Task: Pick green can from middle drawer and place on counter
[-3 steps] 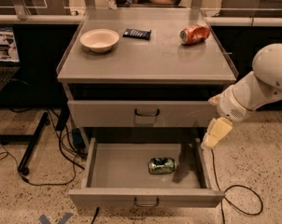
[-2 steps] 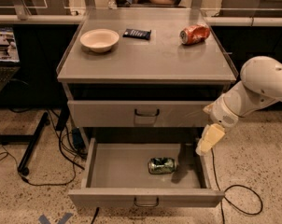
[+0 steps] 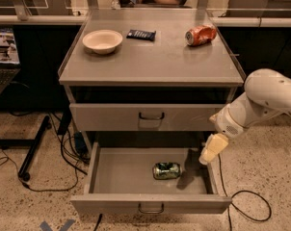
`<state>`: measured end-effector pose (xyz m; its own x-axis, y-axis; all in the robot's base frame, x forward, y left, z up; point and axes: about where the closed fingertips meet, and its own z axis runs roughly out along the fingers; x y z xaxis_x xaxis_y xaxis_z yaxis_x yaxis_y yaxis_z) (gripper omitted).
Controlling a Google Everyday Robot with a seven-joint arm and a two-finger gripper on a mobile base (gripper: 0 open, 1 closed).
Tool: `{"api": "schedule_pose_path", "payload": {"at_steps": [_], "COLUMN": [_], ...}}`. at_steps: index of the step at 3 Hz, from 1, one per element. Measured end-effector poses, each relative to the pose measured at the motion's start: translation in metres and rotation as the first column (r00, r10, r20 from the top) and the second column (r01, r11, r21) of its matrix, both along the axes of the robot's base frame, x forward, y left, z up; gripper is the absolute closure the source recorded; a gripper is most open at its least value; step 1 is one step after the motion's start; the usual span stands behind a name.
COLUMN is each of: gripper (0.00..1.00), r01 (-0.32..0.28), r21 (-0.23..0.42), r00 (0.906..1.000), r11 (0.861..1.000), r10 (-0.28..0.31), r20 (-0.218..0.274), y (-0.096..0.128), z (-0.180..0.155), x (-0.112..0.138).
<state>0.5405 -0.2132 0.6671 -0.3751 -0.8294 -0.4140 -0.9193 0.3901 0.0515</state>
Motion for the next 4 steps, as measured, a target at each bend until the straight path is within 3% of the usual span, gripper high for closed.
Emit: {"api": "schedule_pose_path", "payload": {"at_steps": [2, 3, 4], "gripper": [0.00, 0.00, 0.00], "r01": [0.137, 0.163, 0.142], "r21": [0.026, 0.050, 0.095], "r00": [0.9905, 0.9862, 0.9896], "r11": [0.990, 0.985, 0.985], "r10": [-0.137, -0.164, -0.144], "r20": [0.006, 0.025, 0.006], "y": [-0.004, 0.004, 0.029], "z": [-0.096, -0.131, -0.177], "x": [0.005, 0.008, 0.030]}}
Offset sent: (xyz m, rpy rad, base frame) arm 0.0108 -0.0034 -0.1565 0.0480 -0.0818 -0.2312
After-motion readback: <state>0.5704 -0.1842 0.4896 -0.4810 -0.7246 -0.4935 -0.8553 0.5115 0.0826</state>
